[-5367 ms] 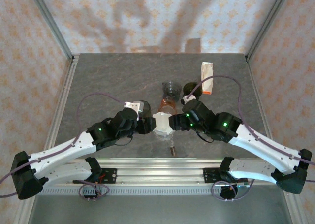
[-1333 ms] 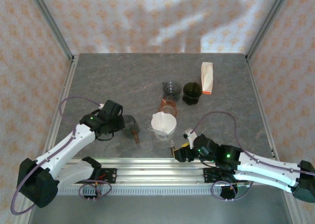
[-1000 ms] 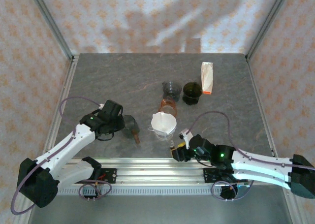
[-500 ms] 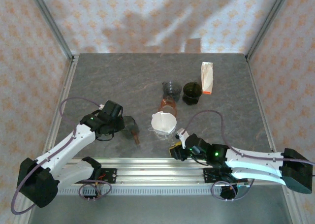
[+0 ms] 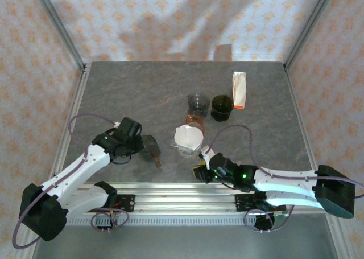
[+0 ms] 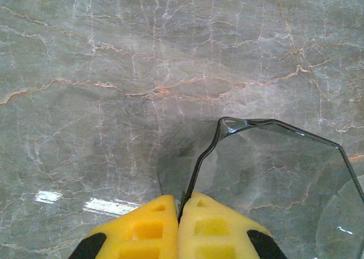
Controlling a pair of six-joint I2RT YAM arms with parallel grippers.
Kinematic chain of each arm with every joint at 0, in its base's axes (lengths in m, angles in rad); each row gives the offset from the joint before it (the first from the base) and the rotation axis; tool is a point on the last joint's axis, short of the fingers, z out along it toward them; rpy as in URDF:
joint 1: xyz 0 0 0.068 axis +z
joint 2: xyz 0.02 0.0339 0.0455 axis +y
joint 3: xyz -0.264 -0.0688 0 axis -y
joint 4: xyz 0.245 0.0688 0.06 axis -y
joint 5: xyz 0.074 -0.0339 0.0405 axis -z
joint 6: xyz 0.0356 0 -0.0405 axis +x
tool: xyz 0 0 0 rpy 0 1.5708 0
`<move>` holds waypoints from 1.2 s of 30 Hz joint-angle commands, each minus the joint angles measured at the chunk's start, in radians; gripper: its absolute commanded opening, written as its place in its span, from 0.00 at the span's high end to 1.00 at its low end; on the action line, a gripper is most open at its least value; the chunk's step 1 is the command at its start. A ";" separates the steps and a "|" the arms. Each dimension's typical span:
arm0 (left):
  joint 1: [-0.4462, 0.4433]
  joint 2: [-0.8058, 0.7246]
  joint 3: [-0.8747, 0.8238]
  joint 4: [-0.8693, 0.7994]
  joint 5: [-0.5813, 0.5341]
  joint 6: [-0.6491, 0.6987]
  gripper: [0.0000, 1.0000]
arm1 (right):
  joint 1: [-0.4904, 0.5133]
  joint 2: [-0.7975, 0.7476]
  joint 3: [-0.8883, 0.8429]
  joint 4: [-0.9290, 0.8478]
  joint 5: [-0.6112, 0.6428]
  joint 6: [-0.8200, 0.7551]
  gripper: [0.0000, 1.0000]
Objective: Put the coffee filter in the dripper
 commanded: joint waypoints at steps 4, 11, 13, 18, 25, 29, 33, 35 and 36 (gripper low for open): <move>0.004 -0.018 -0.005 0.008 -0.008 -0.017 1.00 | 0.003 0.072 0.071 0.066 0.053 -0.057 0.69; 0.005 -0.033 -0.020 0.006 -0.004 -0.024 1.00 | -0.006 0.158 0.121 0.106 0.058 -0.100 0.69; 0.004 -0.042 -0.026 0.003 -0.004 -0.025 1.00 | -0.014 0.172 0.134 0.111 0.059 -0.114 0.69; 0.004 -0.058 -0.028 -0.003 -0.002 -0.026 1.00 | -0.032 0.221 0.150 0.143 0.059 -0.138 0.70; 0.004 -0.072 -0.029 -0.012 0.002 -0.031 1.00 | -0.052 0.286 0.171 0.193 0.070 -0.168 0.70; 0.004 -0.080 -0.022 -0.024 0.002 -0.033 1.00 | -0.071 0.330 0.197 0.216 0.066 -0.180 0.70; 0.004 -0.095 -0.019 -0.043 -0.008 -0.037 1.00 | -0.089 0.388 0.227 0.252 0.078 -0.192 0.70; 0.004 -0.100 -0.019 -0.049 -0.008 -0.038 1.00 | -0.099 0.419 0.249 0.262 0.074 -0.202 0.70; 0.005 -0.101 -0.020 -0.051 -0.009 -0.038 1.00 | -0.103 0.436 0.263 0.268 0.070 -0.209 0.70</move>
